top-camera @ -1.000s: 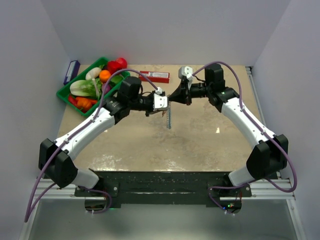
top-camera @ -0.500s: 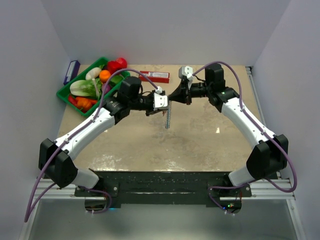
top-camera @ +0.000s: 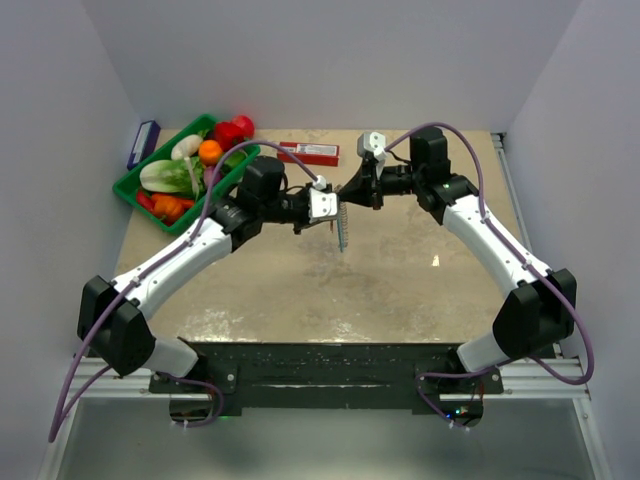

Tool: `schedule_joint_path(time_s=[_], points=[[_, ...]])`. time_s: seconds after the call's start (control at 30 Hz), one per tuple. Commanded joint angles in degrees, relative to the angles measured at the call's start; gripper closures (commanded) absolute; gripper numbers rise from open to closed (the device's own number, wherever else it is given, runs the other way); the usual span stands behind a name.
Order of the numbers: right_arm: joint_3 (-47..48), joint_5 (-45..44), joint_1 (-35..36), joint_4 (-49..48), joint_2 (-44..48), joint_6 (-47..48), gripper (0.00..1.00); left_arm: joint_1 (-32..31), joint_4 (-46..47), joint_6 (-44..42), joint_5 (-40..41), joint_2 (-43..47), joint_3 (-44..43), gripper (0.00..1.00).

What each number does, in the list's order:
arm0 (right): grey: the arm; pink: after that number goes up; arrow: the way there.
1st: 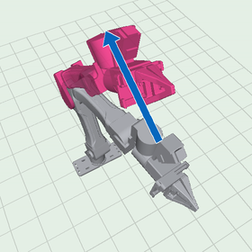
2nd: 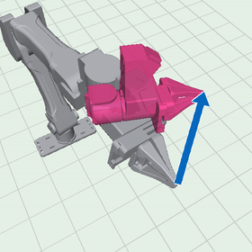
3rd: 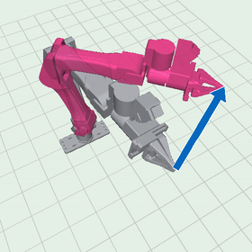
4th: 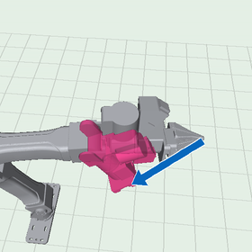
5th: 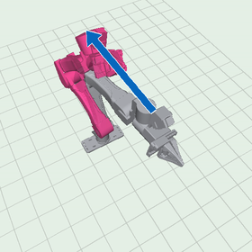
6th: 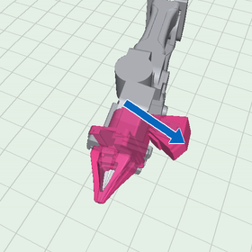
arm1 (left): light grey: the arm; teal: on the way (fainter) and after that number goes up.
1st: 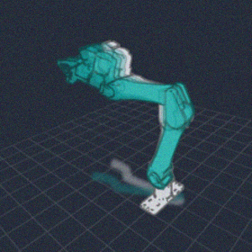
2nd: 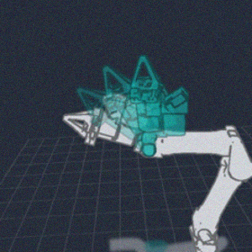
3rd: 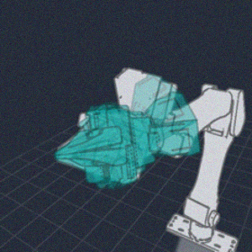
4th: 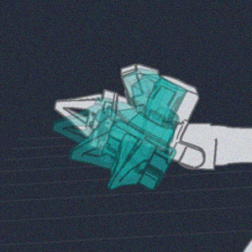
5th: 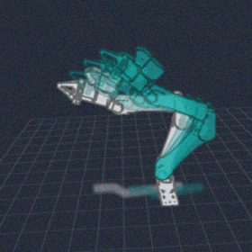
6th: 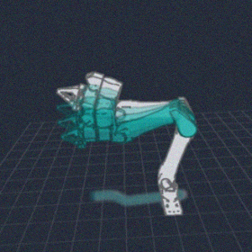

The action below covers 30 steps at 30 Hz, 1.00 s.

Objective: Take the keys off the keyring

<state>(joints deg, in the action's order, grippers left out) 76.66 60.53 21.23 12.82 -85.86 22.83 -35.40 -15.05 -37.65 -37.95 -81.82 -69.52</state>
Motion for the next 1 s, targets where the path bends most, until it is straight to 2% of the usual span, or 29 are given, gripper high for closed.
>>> schedule_joint_path(time_s=[0.0, 0.03, 0.17, 0.37, 0.63, 0.97], points=[[0.9, 0.4, -0.2, -2.5, 2.3, -1.0, 1.0, -0.3, 4.1, 2.1, 2.3, -0.2, 0.7, 0.88], [0.9, 0.4, -0.3, -2.6, 2.2, -1.0, 1.0, -0.4, 4.5, 2.3, 2.4, -0.2, 0.7, 0.92], [0.7, 0.4, -0.2, -2.6, 2.3, -1.0, 1.0, -0.3, 4.9, 2.8, 2.3, -0.3, 0.6, 1.0], [0.5, -0.3, -0.3, -1.8, 2.2, -0.1, 1.0, -0.3, 4.0, 3.2, 2.1, -0.3, -0.5, 1.0], [-0.1, -3.0, -0.2, 7.1, 1.6, 10.7, 1.0, -0.3, -2.9, 3.3, -1.8, 0.4, -4.8, 1.0], [-0.7, -3.3, -0.2, 13.9, 2.3, 19.1, 1.0, -0.3, -2.8, 8.8, -3.3, -0.6, -7.5, 1.0]])
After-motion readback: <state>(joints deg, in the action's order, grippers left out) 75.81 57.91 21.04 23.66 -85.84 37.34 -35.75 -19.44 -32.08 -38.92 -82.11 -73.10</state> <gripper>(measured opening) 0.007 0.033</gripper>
